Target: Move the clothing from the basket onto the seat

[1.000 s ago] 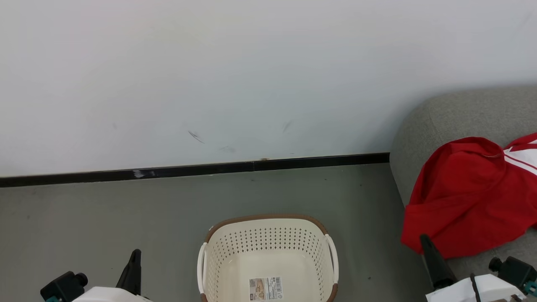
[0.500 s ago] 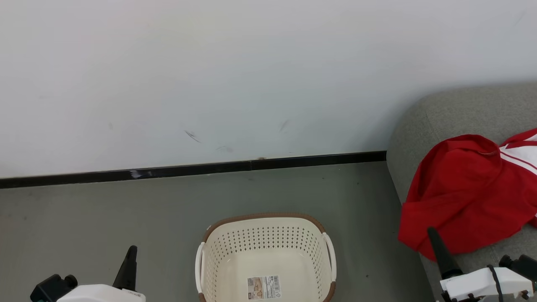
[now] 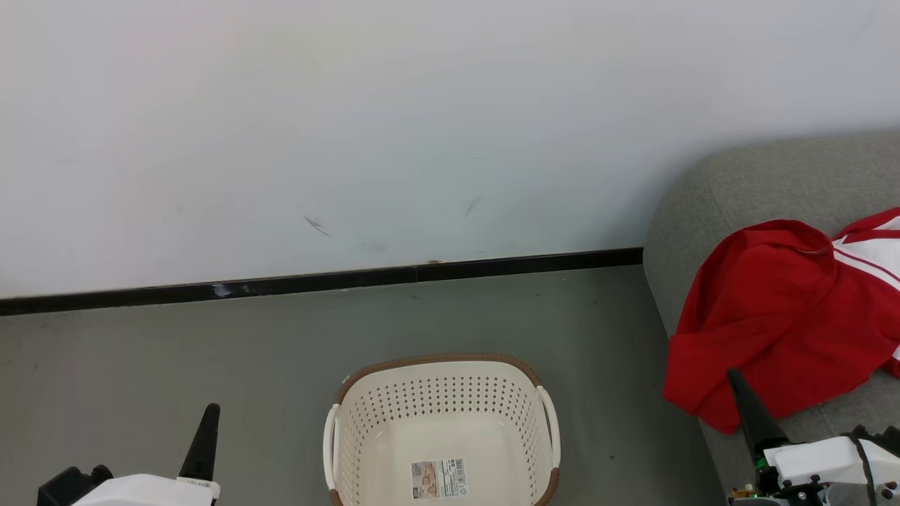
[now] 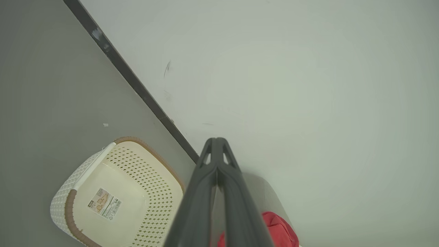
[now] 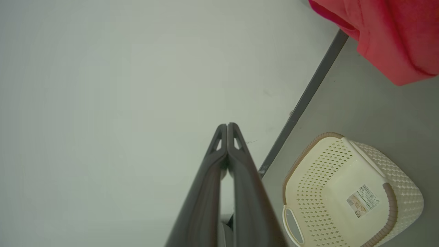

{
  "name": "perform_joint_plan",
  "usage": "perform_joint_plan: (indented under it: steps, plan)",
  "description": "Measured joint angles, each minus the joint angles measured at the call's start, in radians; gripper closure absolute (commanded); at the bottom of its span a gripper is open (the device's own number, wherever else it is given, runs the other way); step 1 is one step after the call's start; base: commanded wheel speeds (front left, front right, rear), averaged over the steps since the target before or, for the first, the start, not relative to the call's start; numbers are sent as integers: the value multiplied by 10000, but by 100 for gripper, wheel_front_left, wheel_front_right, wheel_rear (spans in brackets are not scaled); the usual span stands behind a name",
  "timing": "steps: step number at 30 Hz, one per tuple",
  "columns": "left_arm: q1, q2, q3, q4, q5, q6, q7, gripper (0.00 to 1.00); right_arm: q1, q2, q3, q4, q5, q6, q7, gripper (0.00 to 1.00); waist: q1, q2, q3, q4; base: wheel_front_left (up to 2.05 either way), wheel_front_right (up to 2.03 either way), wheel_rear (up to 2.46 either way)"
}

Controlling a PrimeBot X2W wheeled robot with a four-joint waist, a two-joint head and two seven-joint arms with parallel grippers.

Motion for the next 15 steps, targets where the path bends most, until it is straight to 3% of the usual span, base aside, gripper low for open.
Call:
perform_joint_plan:
  steps: [15]
  plan:
    - [-194,-199,589,63,-1850,-477,512,100,-219,-113,-194,125,2416,-2,437,100,-3,0,54,-105,0,0,0]
